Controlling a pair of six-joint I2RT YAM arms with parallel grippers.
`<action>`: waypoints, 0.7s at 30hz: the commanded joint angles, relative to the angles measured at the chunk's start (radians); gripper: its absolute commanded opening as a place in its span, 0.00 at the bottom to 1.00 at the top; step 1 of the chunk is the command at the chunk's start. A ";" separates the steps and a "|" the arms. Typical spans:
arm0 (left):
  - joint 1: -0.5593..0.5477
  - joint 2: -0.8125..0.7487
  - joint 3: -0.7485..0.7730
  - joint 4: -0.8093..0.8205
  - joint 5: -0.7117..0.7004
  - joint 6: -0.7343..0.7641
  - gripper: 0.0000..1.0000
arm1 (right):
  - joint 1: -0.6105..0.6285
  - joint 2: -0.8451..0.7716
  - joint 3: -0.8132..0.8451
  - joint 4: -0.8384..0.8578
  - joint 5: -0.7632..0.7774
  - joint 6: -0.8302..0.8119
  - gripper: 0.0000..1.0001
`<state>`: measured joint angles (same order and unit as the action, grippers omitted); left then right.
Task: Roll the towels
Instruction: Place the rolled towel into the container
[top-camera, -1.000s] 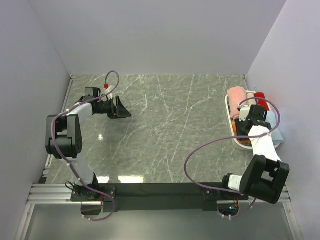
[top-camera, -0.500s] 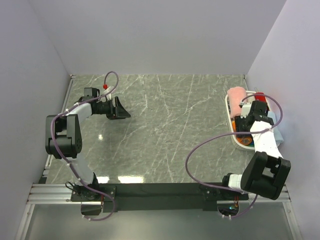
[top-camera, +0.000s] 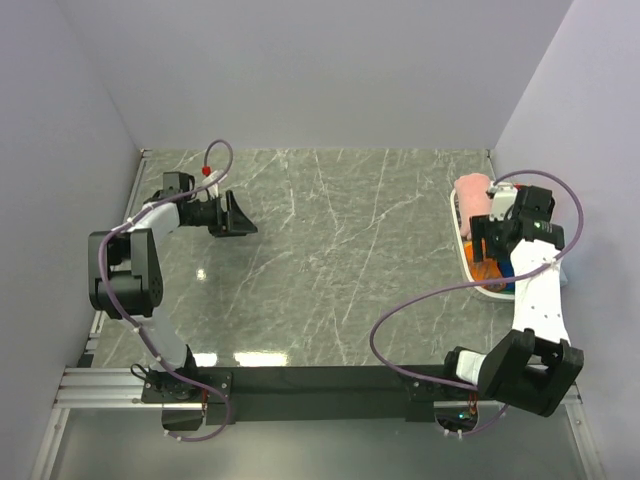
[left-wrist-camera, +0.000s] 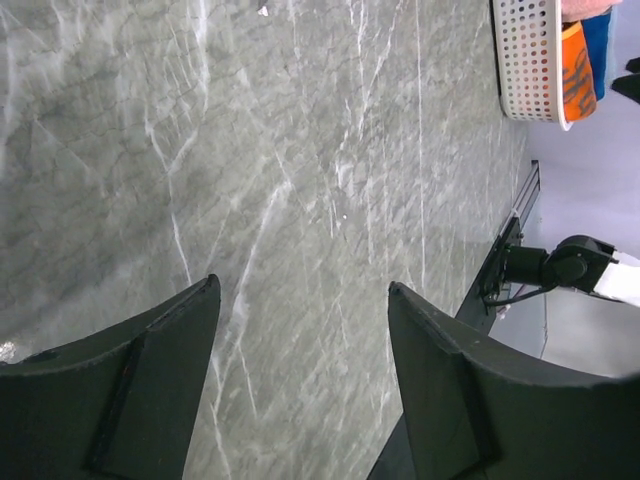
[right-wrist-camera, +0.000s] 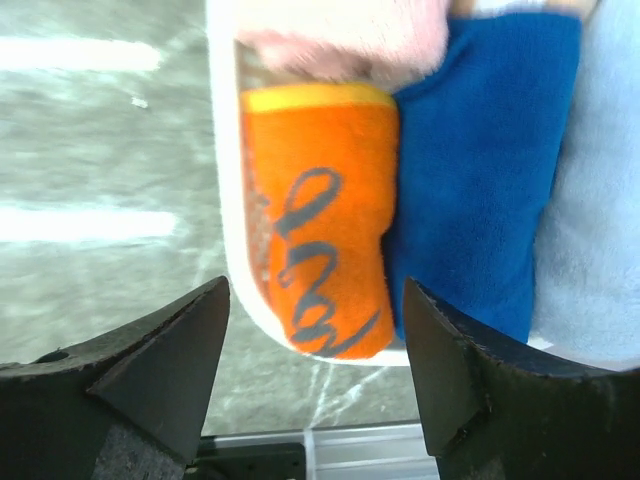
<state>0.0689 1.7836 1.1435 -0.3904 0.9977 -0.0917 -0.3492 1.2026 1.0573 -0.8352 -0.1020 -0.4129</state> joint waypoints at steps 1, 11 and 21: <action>0.009 -0.076 0.065 -0.056 0.022 0.050 0.74 | 0.044 -0.035 0.107 -0.085 -0.125 0.037 0.76; 0.026 -0.110 0.311 -0.370 -0.172 0.228 0.99 | 0.338 0.179 0.329 -0.022 -0.235 0.178 0.83; 0.045 -0.286 0.136 -0.398 -0.528 0.245 0.99 | 0.625 0.279 0.182 0.206 -0.223 0.290 0.87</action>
<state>0.1131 1.5730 1.3426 -0.7601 0.5900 0.1135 0.2352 1.5162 1.2854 -0.7044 -0.3305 -0.1669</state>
